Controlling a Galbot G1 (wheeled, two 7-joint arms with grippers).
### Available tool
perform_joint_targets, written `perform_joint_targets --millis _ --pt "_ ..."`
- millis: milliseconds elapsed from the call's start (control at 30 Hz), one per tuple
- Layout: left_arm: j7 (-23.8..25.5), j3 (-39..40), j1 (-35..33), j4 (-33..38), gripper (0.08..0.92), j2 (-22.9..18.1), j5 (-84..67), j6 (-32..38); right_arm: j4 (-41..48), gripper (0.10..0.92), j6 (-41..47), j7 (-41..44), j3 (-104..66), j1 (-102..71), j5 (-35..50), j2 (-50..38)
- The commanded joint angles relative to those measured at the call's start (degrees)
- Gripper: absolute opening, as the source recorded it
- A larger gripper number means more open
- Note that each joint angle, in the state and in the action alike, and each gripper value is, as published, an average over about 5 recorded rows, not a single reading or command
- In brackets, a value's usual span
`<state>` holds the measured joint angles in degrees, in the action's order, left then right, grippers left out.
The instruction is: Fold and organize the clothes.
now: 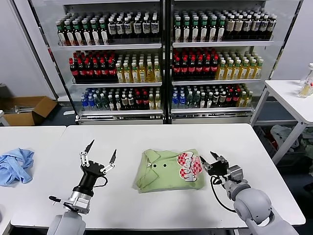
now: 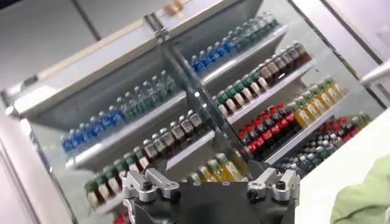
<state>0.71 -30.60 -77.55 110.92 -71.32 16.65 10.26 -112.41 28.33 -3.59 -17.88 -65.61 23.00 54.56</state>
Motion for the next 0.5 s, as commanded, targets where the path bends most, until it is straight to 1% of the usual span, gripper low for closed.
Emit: perform_joint_targets --millis 33,67,133,200,267,300,367,500 --pt "11.84 -0.39 8.95 -8.28 0.823 -0.45 -8.82 3.71 -3.53 0.576 -3.86 -3.51 -3.69 -1.05 -5.89 -0.13" --pt "12.96 -0.23 9.52 -9.08 0.822 -0.5 -13.78 1.85 -2.5 0.61 -4.55 -3.53 -3.73 -0.37 -6.66 -0.09" --pt "11.57 0.14 10.24 -10.14 0.823 -0.65 -19.98 -2.28 -0.28 0.662 -5.98 -3.59 -3.94 0.93 -7.72 0.12" --pt "7.71 0.45 10.31 -9.51 0.823 -0.93 -22.83 -6.15 1.84 0.723 -7.07 -3.5 -4.26 2.23 -8.28 0.54" --pt "3.05 0.65 10.09 -7.76 0.823 -1.24 -24.65 -11.17 3.24 0.771 -7.53 -3.33 -4.5 3.29 -8.55 1.09" --pt "1.57 0.63 9.97 -7.13 0.823 -1.34 -25.15 -13.03 3.88 0.79 -7.75 -3.16 -4.53 3.78 -8.62 1.37" --pt "-0.02 0.3 9.8 -6.59 0.823 -1.44 -24.86 -15.61 5.0 0.811 -8.19 -2.81 -4.52 4.59 -8.7 1.86" --pt "-0.97 -0.14 9.17 -6.55 0.823 -1.29 -23.41 -16.99 6.26 0.822 -8.78 -2.3 -4.53 5.29 -8.68 2.06"
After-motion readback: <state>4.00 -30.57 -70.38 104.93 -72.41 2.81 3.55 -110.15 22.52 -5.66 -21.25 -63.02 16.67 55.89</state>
